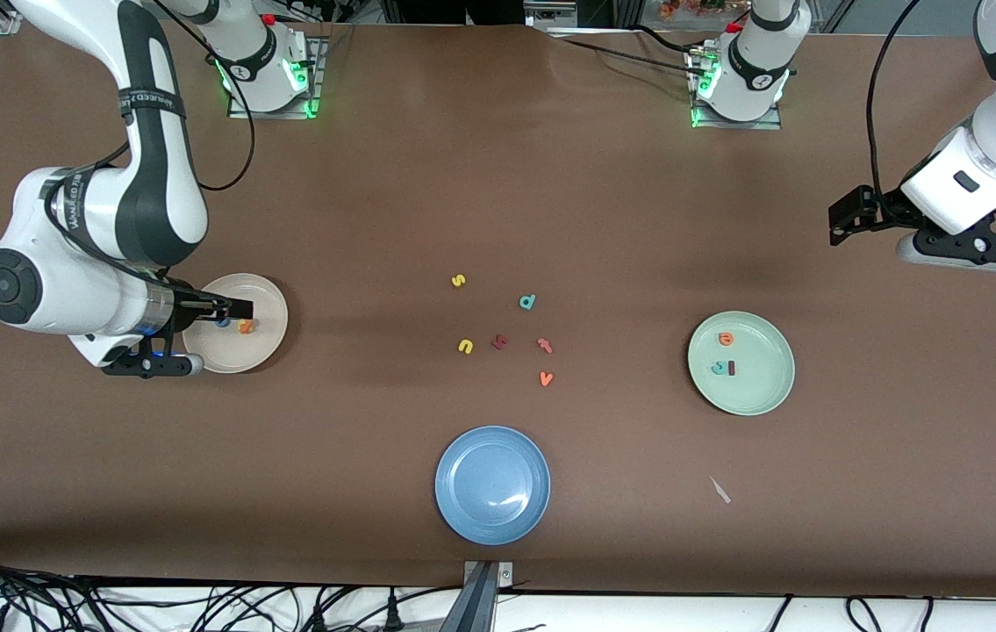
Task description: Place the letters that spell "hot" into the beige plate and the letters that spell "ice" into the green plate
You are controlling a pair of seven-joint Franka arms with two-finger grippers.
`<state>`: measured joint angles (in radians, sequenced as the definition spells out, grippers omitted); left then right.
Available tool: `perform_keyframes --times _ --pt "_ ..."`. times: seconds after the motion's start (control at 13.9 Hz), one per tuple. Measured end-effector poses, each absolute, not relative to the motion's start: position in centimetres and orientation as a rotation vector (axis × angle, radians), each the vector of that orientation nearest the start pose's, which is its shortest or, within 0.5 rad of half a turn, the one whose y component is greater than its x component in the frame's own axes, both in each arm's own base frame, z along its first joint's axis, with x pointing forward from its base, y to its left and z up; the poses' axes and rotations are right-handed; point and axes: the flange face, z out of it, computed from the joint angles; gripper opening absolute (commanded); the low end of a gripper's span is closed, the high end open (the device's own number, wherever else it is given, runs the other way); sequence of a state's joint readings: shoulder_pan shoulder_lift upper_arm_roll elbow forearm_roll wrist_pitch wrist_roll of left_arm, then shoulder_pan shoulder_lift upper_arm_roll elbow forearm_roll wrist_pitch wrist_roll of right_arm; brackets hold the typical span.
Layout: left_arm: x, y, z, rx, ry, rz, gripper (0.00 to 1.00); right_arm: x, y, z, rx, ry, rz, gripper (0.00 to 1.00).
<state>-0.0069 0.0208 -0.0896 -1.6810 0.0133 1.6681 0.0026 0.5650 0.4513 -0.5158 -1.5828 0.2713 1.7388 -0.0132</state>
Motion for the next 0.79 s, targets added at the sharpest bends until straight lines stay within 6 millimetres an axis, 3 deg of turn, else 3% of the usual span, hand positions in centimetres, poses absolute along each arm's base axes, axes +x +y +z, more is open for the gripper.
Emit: perform_keyframes --times 0.22,0.57,0.79 --pt "56.2 -5.3 56.9 -3.124 0.158 0.052 1.0 63.1 10.1 42.6 -3.115 -0.119 0.305 1.0" --pt "56.2 -5.3 56.9 -3.124 0.158 0.052 1.0 60.1 6.6 52.5 -3.123 -0.118 0.121 1.0" --pt "56.3 -5.3 56.9 -3.124 0.158 0.052 1.0 57.0 4.9 55.7 -3.127 -0.086 0.158 1.0"
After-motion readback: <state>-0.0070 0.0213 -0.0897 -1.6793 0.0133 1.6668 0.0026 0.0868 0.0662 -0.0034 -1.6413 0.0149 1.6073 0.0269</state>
